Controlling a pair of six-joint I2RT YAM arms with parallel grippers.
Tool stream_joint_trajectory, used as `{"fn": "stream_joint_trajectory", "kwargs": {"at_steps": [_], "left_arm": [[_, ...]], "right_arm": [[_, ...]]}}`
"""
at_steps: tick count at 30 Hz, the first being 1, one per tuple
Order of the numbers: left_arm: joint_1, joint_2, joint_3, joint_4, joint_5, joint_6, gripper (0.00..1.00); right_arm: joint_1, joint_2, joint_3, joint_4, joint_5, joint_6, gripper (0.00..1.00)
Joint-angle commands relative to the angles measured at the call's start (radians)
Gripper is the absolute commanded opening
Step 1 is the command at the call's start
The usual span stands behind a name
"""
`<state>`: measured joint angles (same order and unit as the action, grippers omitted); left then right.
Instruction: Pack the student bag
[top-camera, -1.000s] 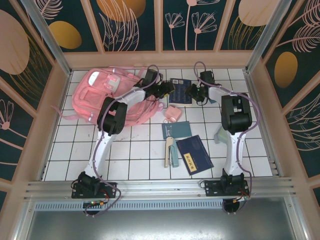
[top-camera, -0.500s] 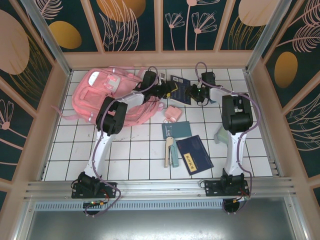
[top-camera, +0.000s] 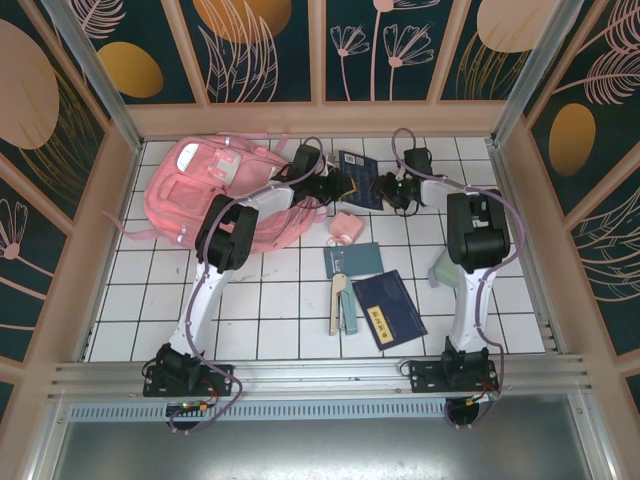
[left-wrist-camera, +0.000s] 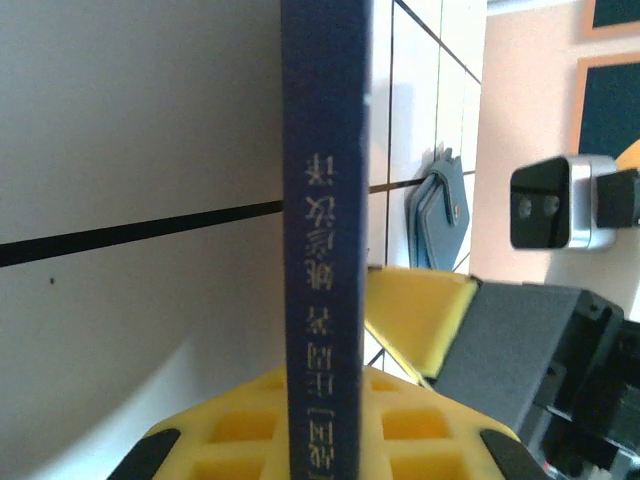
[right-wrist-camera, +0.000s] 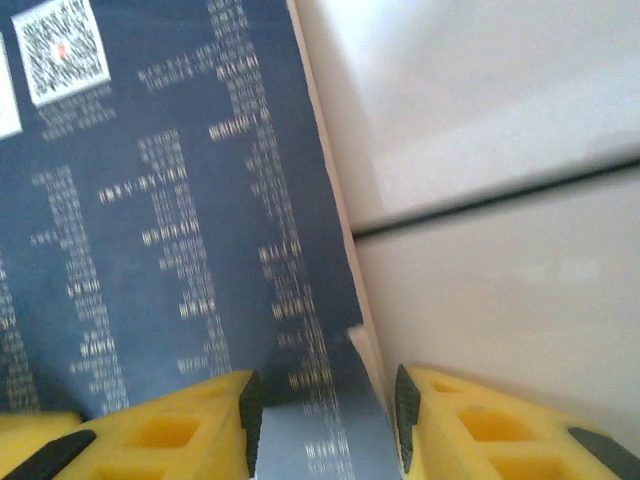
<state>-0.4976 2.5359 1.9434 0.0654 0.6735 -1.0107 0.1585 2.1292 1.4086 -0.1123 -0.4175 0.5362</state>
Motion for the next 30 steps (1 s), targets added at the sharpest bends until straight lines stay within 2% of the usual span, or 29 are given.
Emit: {"fn": "stream_joint_trajectory", "kwargs": {"at_steps": [1, 8, 13, 21, 27, 30], "left_arm": [[0.002, -0.062, 0.033, -0.008, 0.013, 0.034, 0.0], [0.004, -0.15, 0.045, 0.038, 0.113, 0.036, 0.0], [0.002, -0.221, 0.018, 0.086, 0.163, 0.026, 0.0], [0.002, -0.313, -0.077, 0.229, 0.244, -0.043, 0.0], [0.002, -0.342, -0.137, 0.247, 0.251, -0.045, 0.0], [0.002, -0.351, -0.159, 0.25, 0.248, -0.045, 0.0]], "right_arm": [[-0.037, -0.13, -0.052, 0.034, -0.032, 0.037, 0.44], [-0.113, -0.248, -0.097, 0.12, -0.188, 0.072, 0.52], [-0.136, -0.278, -0.103, 0.162, -0.304, 0.082, 0.58], [-0.139, -0.281, -0.134, 0.318, -0.499, 0.168, 0.59], [-0.141, -0.274, -0.175, 0.53, -0.637, 0.31, 0.59], [-0.141, -0.272, -0.187, 0.597, -0.667, 0.357, 0.57]]}}
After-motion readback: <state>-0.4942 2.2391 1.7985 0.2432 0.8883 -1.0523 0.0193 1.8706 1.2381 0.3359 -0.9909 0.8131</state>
